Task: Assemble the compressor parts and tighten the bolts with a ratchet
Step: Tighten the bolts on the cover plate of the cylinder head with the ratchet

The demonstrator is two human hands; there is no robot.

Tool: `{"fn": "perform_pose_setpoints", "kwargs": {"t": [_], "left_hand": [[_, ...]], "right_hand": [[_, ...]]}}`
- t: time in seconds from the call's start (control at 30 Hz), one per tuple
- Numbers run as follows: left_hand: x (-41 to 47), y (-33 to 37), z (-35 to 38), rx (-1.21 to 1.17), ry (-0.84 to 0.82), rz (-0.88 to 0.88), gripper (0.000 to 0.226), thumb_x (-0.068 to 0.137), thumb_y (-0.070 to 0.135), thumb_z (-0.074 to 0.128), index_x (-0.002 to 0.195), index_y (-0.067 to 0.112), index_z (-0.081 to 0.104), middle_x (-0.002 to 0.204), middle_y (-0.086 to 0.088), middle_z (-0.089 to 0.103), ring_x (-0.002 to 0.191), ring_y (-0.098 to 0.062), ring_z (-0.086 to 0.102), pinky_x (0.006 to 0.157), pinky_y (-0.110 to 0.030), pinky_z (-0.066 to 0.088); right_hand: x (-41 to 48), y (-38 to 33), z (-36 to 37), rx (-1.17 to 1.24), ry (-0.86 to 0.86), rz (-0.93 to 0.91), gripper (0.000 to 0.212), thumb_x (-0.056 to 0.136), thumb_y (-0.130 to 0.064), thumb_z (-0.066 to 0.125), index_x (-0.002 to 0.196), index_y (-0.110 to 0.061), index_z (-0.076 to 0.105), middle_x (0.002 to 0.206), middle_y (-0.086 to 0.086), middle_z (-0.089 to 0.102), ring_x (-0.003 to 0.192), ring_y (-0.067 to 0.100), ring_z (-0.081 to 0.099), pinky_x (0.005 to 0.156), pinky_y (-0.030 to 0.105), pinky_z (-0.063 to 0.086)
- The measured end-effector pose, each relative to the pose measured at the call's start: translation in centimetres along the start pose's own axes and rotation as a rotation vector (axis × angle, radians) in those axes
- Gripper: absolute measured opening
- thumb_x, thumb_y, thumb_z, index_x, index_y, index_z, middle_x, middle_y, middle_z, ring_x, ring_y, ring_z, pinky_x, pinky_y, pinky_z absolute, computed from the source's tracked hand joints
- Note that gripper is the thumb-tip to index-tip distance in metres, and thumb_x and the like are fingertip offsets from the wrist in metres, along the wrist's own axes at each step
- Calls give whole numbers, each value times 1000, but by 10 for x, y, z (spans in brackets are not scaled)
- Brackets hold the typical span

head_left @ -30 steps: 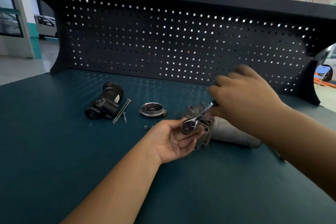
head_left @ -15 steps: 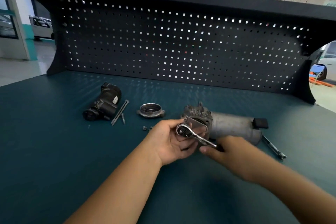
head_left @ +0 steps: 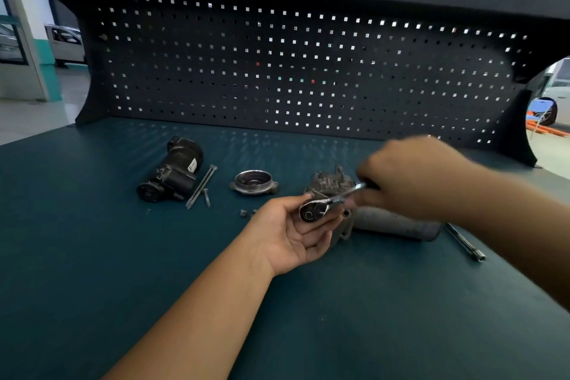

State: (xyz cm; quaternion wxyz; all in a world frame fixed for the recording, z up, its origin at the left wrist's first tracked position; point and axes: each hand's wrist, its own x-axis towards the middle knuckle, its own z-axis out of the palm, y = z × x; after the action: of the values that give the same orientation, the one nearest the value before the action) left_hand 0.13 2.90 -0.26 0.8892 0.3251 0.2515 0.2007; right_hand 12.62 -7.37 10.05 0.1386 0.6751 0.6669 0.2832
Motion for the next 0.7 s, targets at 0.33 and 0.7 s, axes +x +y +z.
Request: {"fn": "perform_pose_setpoints", "kwargs": {"t": [0.33,0.7], "left_hand": [[-3,0,-1,111,-57,8,38,86,27,48,59,14,71,94,-9,73,80,-21,71,70,-29,48],[-3,1,0,36,27,-13,22,70,18,56,84,7,68,83,-15,73,71,-23,71,59,-24,51]], "right_hand": [[-37,-63,86,1169,-120,438,48,87,-54,51,56,-17,43,51,-5,46,48,9,39,50,25,33],[0,-22,-15,-76,98,-7,45,88,-52,52,63,-19,33,60,-5,35,51,19,34,50,24,26]]}}
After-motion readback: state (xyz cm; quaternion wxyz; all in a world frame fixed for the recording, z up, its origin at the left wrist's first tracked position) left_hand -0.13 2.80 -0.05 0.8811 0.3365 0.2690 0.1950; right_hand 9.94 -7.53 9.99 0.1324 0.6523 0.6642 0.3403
